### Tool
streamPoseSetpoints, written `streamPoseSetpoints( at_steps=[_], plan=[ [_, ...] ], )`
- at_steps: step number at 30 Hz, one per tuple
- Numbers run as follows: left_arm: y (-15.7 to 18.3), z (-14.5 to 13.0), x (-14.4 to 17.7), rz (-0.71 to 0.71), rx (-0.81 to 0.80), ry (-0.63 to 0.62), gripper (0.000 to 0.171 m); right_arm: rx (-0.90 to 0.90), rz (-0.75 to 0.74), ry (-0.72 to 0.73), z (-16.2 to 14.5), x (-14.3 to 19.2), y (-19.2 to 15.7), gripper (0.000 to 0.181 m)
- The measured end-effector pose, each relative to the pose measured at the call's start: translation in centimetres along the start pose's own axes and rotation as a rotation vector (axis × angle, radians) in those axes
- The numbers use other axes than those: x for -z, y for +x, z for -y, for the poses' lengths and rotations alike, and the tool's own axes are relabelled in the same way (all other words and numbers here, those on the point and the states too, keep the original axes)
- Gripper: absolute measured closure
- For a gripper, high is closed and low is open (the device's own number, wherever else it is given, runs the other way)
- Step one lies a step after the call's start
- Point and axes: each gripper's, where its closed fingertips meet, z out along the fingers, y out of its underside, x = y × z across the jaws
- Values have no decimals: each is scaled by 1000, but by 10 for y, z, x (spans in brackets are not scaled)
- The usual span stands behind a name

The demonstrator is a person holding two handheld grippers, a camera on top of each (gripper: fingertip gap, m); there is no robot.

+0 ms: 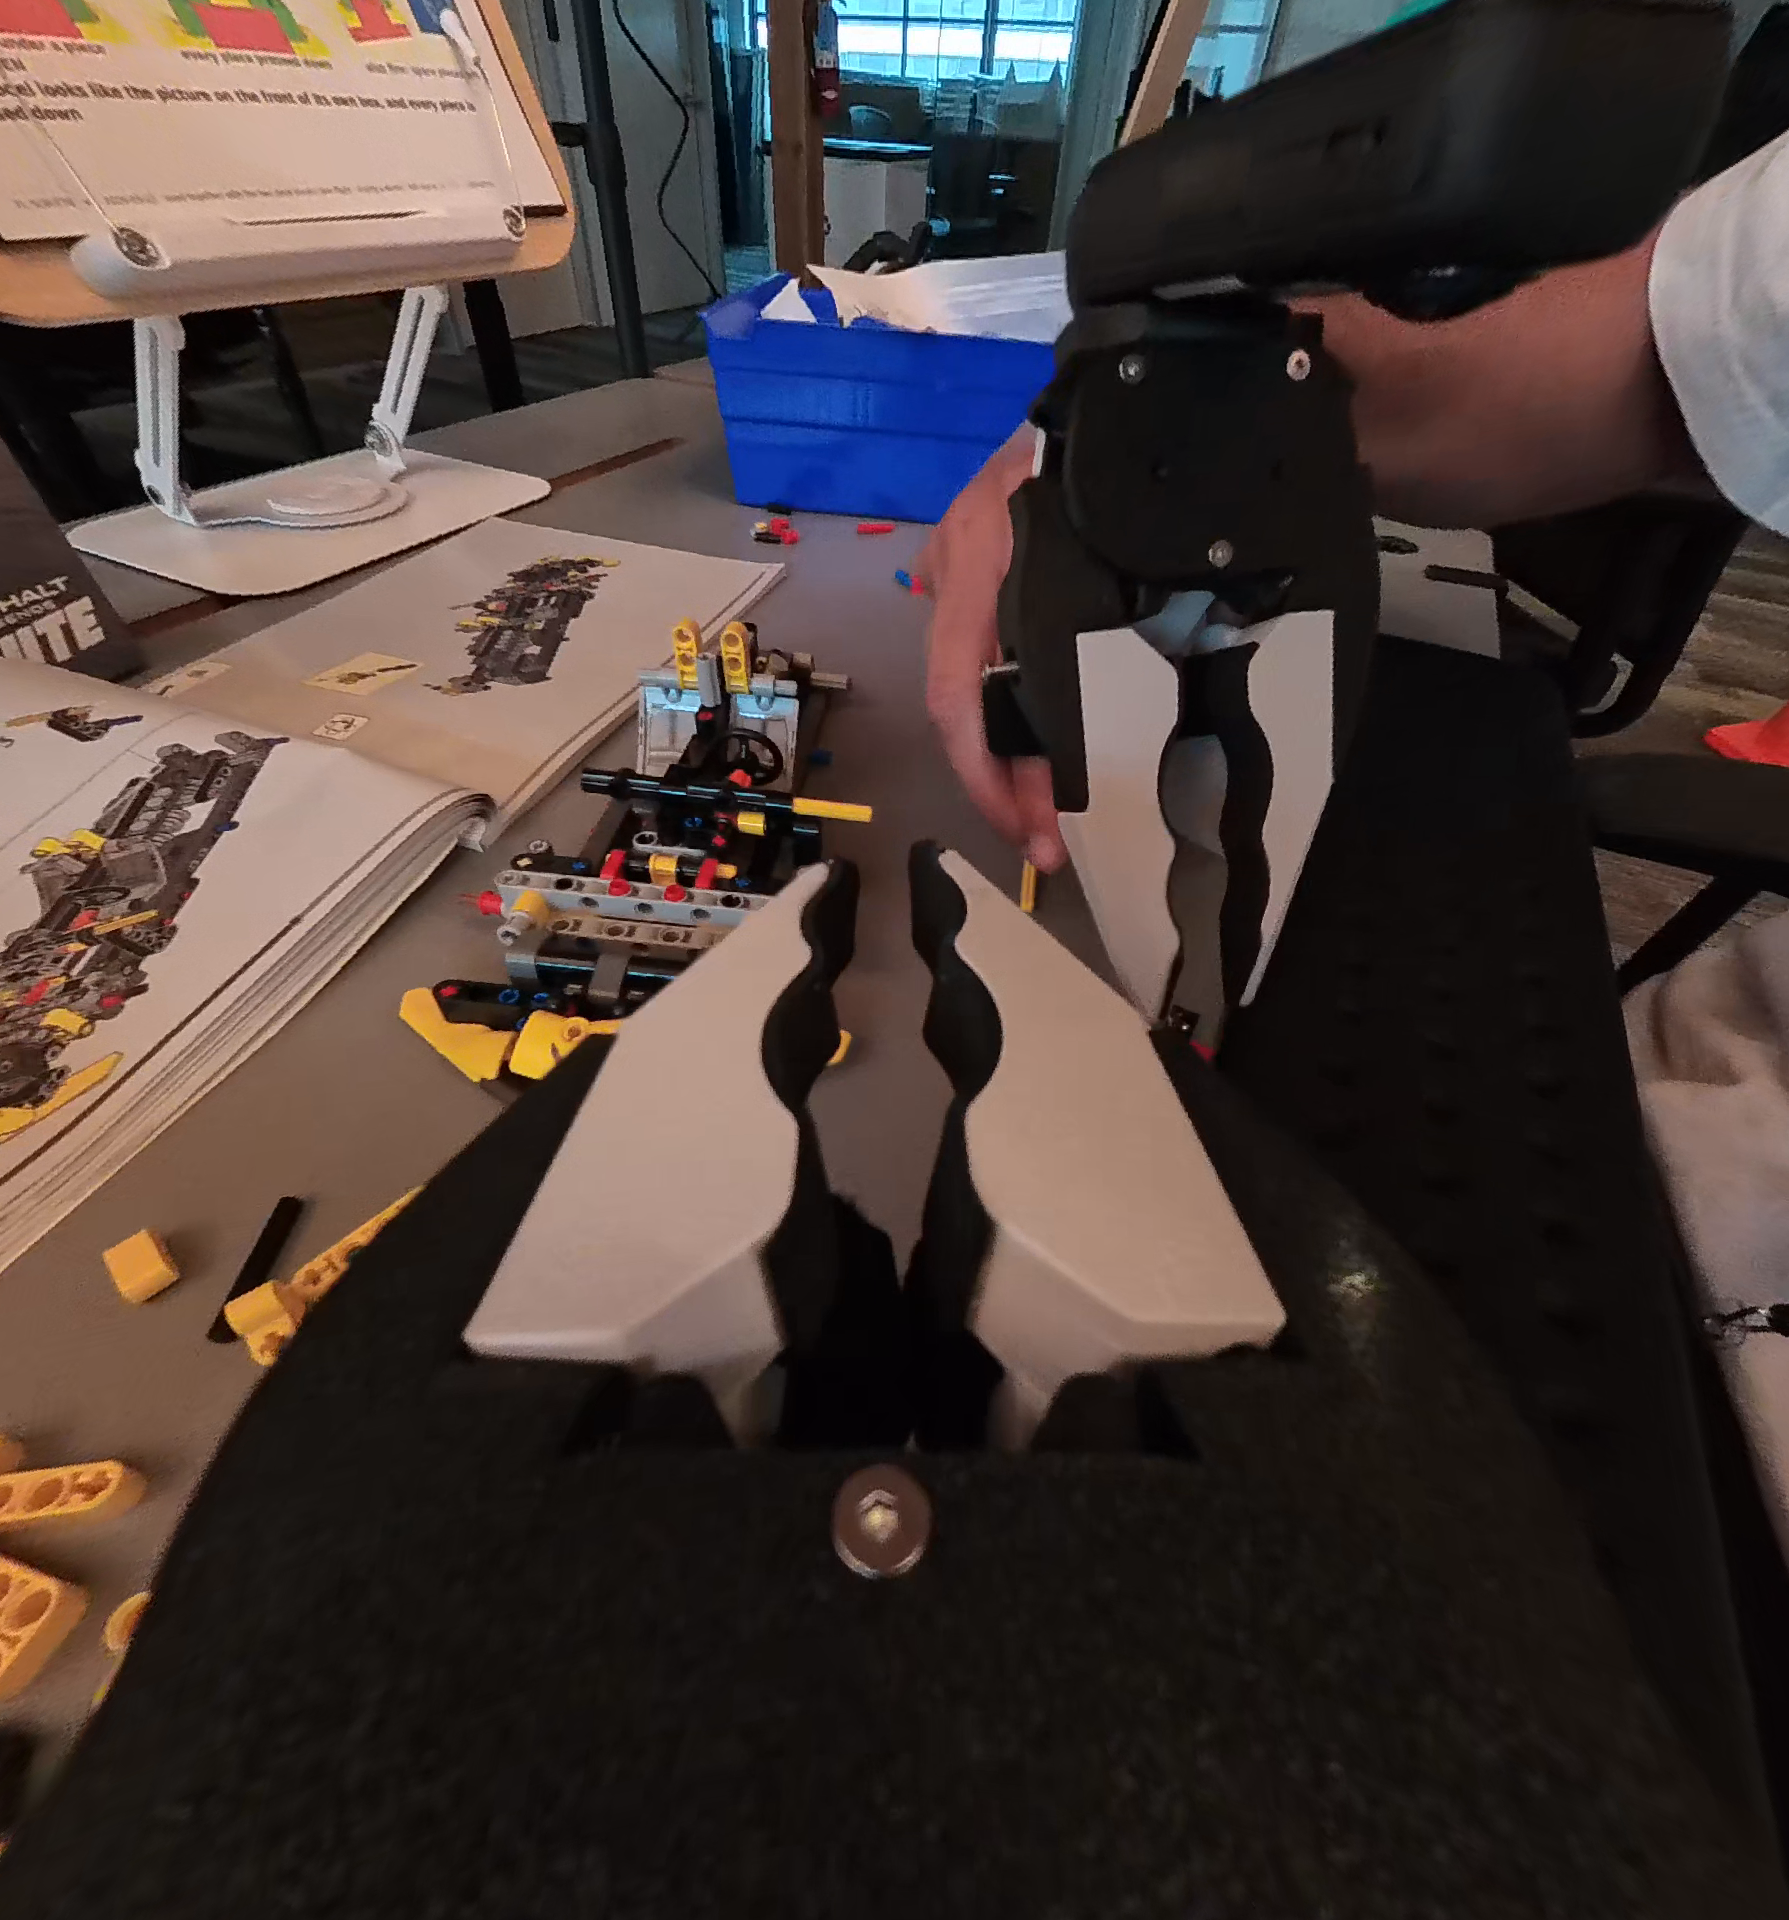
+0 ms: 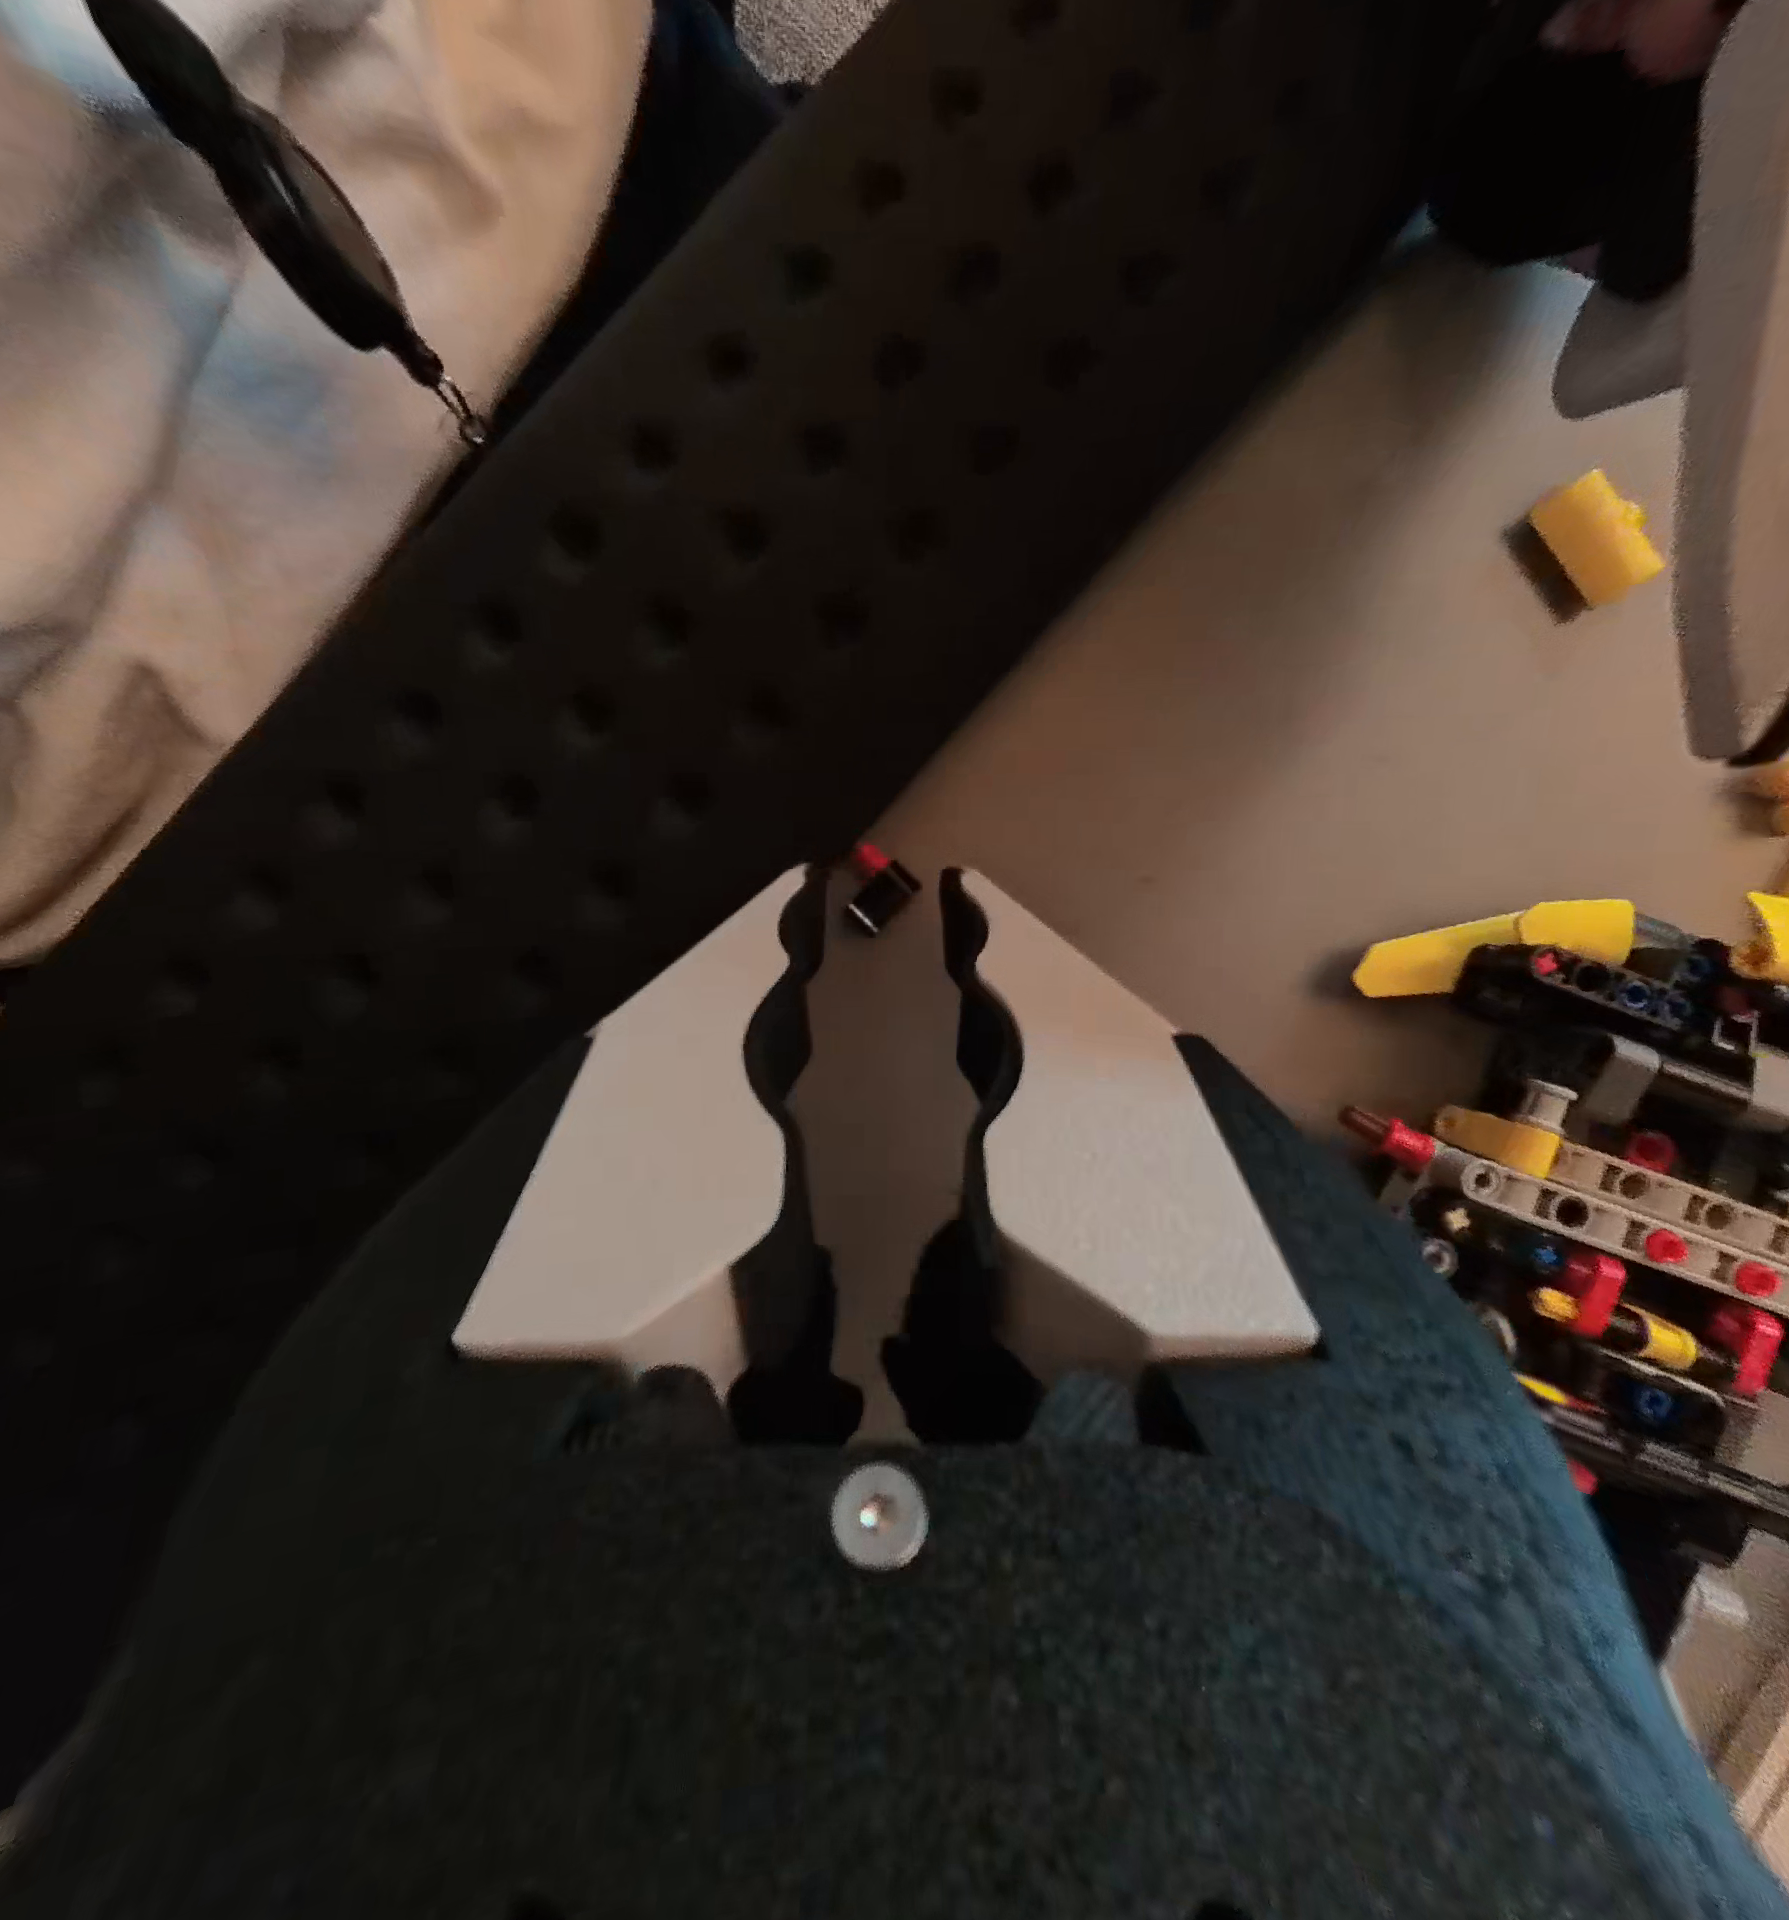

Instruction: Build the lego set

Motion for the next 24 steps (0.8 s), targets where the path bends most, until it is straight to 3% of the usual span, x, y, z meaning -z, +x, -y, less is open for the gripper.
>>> streamPoseSetpoints(
  at_steps=[6,11,14,17,21,24],
  plan=[
    [1,-2,-1,-5,-7,-14,164,64,-43,-42,-7,-6,2,161],
    [-1,-1,0,6,2,-4,164,4,6,-51,-8,-11,0,166],
    [-3,-1,0,12,7,-2,165,-36,-48,-54,-9,-8,10,168],
    [-6,-1,1,31,14,-5,165,-115,-250,39,-2,13,40,168],
    [-18,-1,0,66,88,-17,165,-362,-757,305,5,93,107,174],
    [-36,2,-5,109,169,-41,167,-567,-886,555,8,130,123,174]
  ],
)
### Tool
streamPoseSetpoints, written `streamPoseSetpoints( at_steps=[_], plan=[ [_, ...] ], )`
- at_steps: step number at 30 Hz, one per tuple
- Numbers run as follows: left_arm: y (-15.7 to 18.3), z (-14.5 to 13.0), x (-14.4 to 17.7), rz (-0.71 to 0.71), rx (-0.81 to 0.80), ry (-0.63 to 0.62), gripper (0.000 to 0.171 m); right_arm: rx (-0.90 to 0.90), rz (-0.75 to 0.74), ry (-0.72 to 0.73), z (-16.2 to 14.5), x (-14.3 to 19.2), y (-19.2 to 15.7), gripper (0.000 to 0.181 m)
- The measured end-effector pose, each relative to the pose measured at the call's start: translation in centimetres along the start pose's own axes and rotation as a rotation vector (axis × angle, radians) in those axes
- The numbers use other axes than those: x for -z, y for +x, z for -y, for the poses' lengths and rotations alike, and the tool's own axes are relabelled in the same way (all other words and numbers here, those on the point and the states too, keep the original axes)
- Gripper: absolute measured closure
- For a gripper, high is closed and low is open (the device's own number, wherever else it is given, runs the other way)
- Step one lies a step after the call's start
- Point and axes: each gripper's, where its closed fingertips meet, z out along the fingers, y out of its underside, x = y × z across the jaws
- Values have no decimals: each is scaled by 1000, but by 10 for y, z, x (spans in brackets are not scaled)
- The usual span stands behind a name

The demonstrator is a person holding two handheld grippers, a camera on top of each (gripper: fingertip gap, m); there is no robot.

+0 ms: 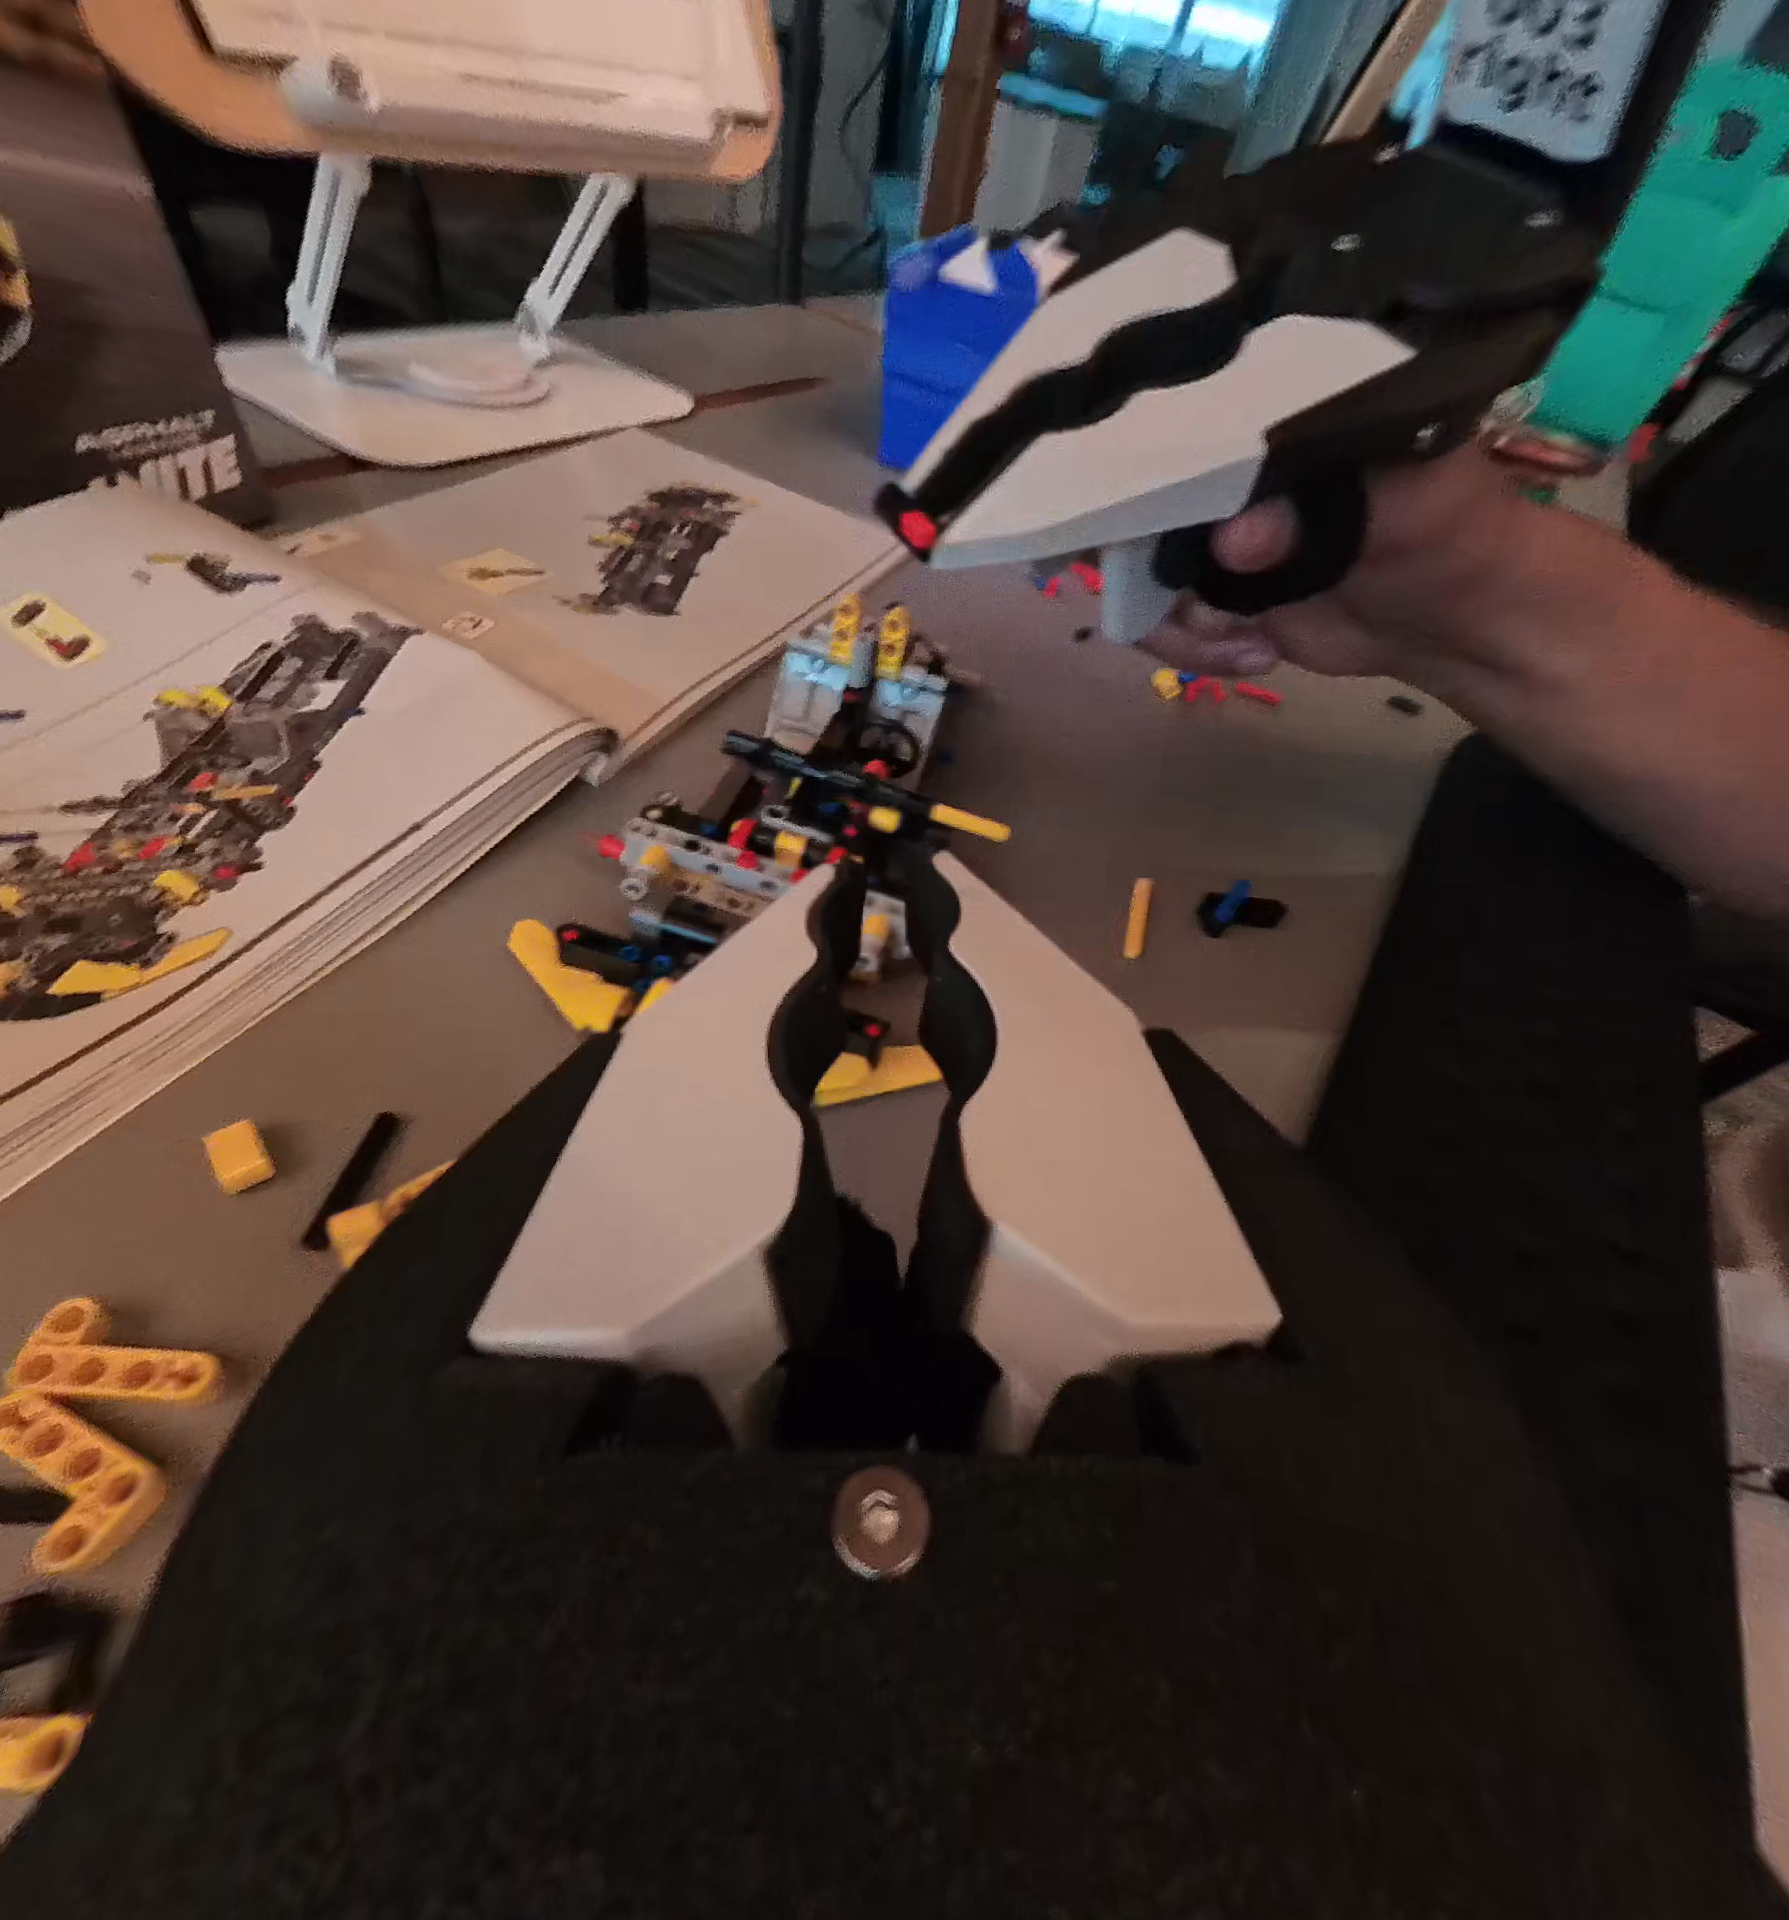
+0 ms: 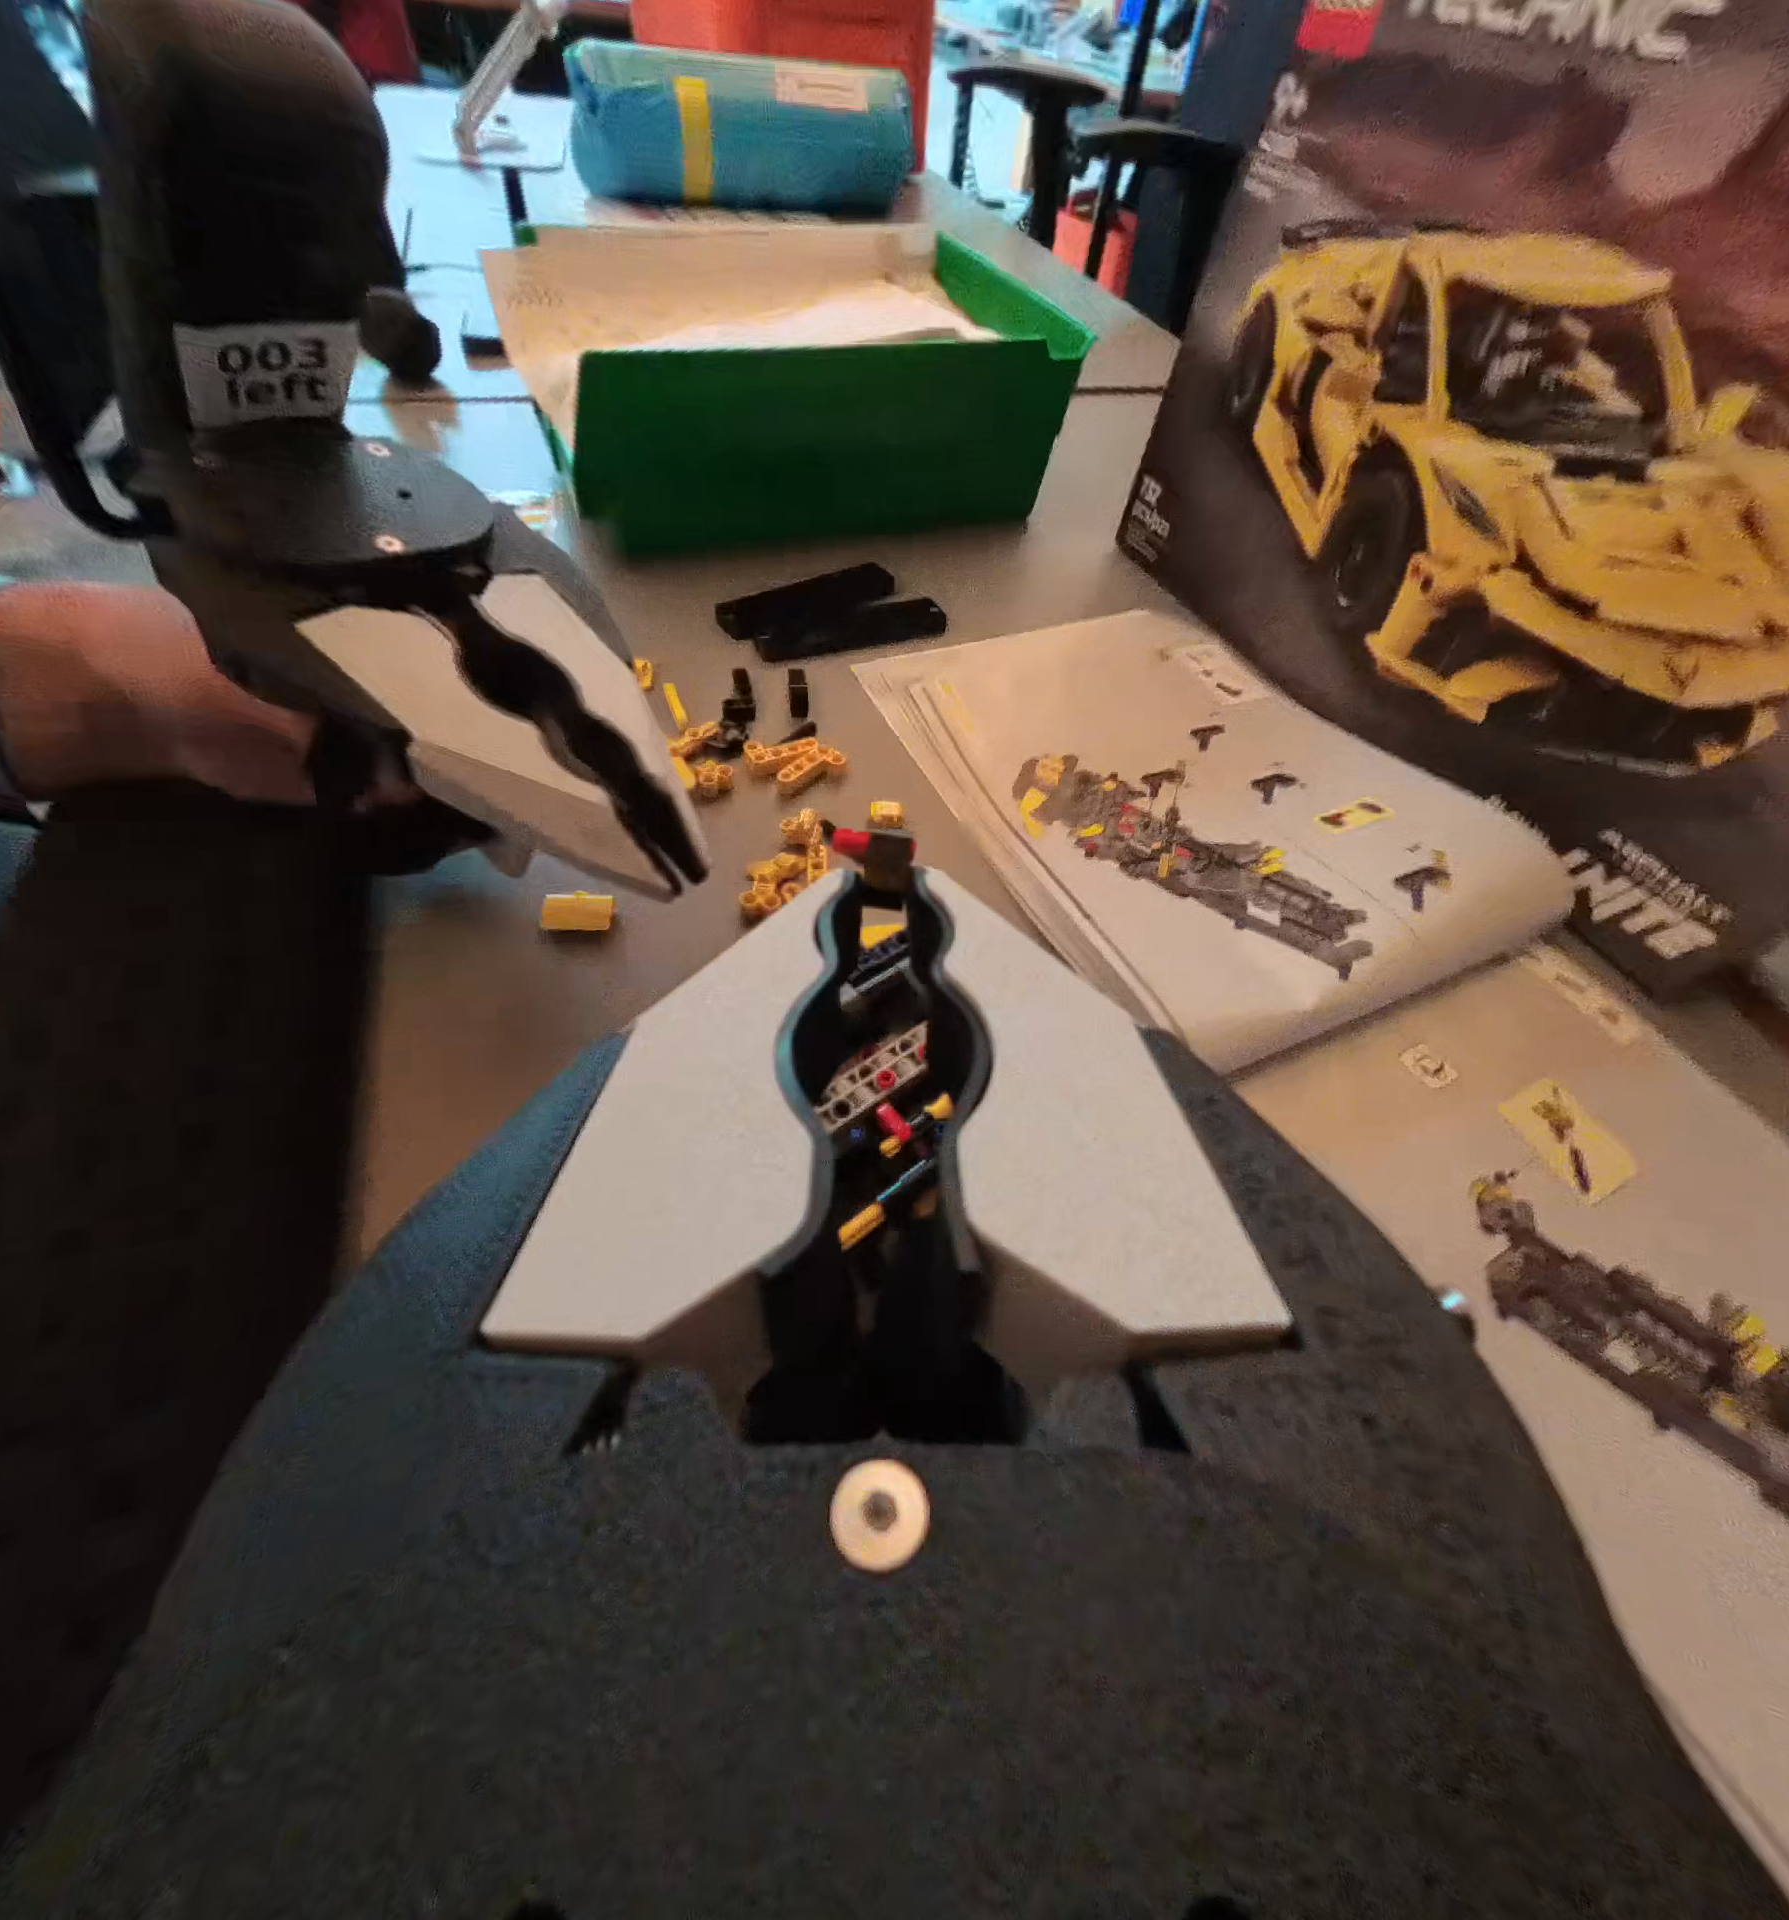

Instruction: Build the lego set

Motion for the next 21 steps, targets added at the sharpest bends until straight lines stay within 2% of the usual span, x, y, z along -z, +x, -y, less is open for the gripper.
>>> streamPoseSetpoints(
  at_steps=[3,6,9,11,13,15,17,19,21],
  plan=[
    [-21,5,-4,56,11,-58,166,-32,-37,-15,-8,-2,10,174],
    [-35,38,-12,61,-59,-31,166,-103,-112,16,-4,-4,32,174],
    [-72,79,-31,160,-84,-62,163,-263,-203,140,15,-8,64,174],
    [-105,91,-42,254,-47,-83,162,-344,-237,212,24,-10,81,174],
    [-127,93,-49,309,22,-27,162,-304,-277,231,23,-10,89,175],
    [-118,87,-53,205,118,61,161,-211,-285,185,13,-9,83,175],
    [-97,78,-52,61,136,78,155,-201,-257,196,7,-7,70,174],
    [-78,72,-49,-28,13,72,153,-308,-136,199,4,-12,54,174],
    [-52,76,-46,-120,-131,87,152,-430,-2,262,17,-9,44,174]
  ],
)
